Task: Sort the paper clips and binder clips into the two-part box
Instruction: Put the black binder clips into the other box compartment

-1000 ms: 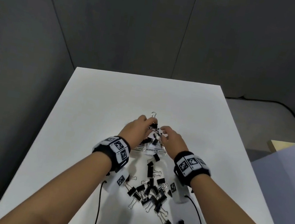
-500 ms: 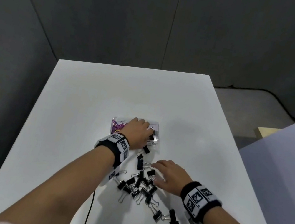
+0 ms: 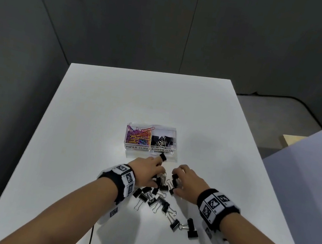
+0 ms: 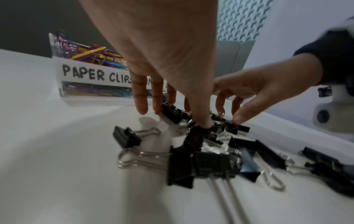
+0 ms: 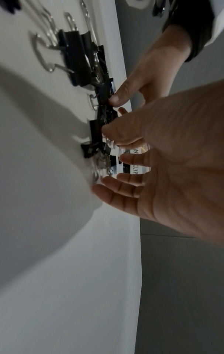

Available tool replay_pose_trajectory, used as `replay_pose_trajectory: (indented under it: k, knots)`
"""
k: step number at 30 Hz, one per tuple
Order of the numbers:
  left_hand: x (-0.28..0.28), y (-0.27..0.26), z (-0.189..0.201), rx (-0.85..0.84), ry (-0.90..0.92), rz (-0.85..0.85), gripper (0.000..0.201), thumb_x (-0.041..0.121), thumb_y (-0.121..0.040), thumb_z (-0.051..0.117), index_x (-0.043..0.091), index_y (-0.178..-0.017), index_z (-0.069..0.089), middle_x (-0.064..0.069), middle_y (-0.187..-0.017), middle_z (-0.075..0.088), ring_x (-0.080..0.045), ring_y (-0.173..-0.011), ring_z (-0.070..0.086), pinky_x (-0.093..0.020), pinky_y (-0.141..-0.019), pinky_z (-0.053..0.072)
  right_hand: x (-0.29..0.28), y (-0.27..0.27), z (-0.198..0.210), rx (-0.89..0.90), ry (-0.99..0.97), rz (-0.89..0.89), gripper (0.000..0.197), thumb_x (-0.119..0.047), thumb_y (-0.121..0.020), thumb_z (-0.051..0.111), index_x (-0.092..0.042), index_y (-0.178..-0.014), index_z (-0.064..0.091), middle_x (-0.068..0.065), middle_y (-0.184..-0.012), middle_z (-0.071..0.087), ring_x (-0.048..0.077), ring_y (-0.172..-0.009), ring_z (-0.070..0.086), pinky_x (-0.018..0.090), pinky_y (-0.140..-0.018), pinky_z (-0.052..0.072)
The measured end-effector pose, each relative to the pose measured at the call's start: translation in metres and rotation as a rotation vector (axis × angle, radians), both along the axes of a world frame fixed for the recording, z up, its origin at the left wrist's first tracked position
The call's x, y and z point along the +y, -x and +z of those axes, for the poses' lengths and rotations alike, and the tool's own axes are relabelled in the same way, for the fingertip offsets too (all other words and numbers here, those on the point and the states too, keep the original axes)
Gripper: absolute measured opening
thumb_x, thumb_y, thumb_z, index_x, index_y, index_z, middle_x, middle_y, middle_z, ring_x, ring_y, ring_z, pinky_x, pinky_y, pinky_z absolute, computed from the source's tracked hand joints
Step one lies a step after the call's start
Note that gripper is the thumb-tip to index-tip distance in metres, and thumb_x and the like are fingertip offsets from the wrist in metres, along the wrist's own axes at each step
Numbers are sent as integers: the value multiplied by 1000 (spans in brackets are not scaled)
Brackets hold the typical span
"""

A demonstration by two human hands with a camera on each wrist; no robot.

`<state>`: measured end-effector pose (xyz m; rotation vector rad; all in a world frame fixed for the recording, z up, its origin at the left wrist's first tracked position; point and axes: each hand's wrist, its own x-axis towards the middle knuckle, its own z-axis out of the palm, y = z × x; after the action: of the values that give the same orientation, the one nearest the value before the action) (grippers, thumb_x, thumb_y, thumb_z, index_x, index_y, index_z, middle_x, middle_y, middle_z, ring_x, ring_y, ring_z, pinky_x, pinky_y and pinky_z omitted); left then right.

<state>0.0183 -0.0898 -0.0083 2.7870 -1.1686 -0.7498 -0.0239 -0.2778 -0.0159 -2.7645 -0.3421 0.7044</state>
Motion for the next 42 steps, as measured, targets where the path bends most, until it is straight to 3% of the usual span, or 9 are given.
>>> replay_pose_trajectory:
  k: [3,5,9,17,21,26,31,36,42]
  knots:
    - [-1,1,-3,19,16,84,56,39,-87,59,19,-135,40,-4,-143,31,-24,-123,43,-37,-88,47,2,0,0,78,14,6,75,-35,-80,66,-21,-142,27,4,-147,24,25,-131,34,41,-102,43]
    - [-1,1,-5,30,22,118,60,38,-86,60,21,-138,36,-3,-143,31,-23,-124,42,-37,-90,46,3,0,0,101,63,23,78,-34,-78,70,-20,-142,28,7,-144,27,27,-128,36,42,-101,43]
    - [-2,1,-11,98,42,178,60,35,-86,61,27,-139,34,-5,-138,32,-25,-120,45,-38,-92,47,4,-4,-6,80,55,-36,60,-27,-77,72,-17,-128,42,10,-130,37,30,-112,47,41,-94,47]
    - [-6,5,-14,136,60,227,37,32,-90,57,21,-125,48,-7,-133,36,-28,-111,53,-40,-91,49,4,-11,-6,121,18,-87,52,-24,-75,74,-13,-117,45,11,-122,38,33,-96,58,37,-83,51]
    - [-7,6,-13,151,73,237,36,28,-93,54,14,-125,49,-9,-135,38,-31,-105,58,-39,-88,49,6,-14,-3,147,73,-27,40,-23,-81,68,-11,-113,47,10,-120,43,32,-98,58,36,-81,48]
    - [-7,8,-12,169,138,288,42,21,-91,55,18,-132,46,-6,-135,40,-30,-106,59,-36,-89,49,9,-11,-6,83,57,2,23,-13,-89,52,-9,-112,52,13,-118,49,34,-97,59,37,-83,47]
    - [-8,11,-10,108,103,250,38,17,-90,51,16,-128,54,-8,-131,45,-33,-103,59,-34,-83,46,11,-9,-9,6,27,-3,21,-9,-90,48,-6,-109,55,14,-113,53,34,-95,59,38,-83,46]
    - [-6,12,-10,67,166,280,33,16,-94,46,14,-126,56,-7,-128,50,-29,-110,56,-35,-91,45,8,-4,-11,-43,-31,-32,21,-18,-92,53,-6,-109,56,12,-113,54,32,-97,58,32,-80,42]
    - [10,15,-12,-9,282,359,27,20,-95,45,16,-118,60,-3,-119,58,-25,-107,59,-33,-88,47,4,-1,-12,-67,-125,-76,24,-17,-95,46,-7,-113,58,10,-117,56,29,-103,57,33,-87,43]
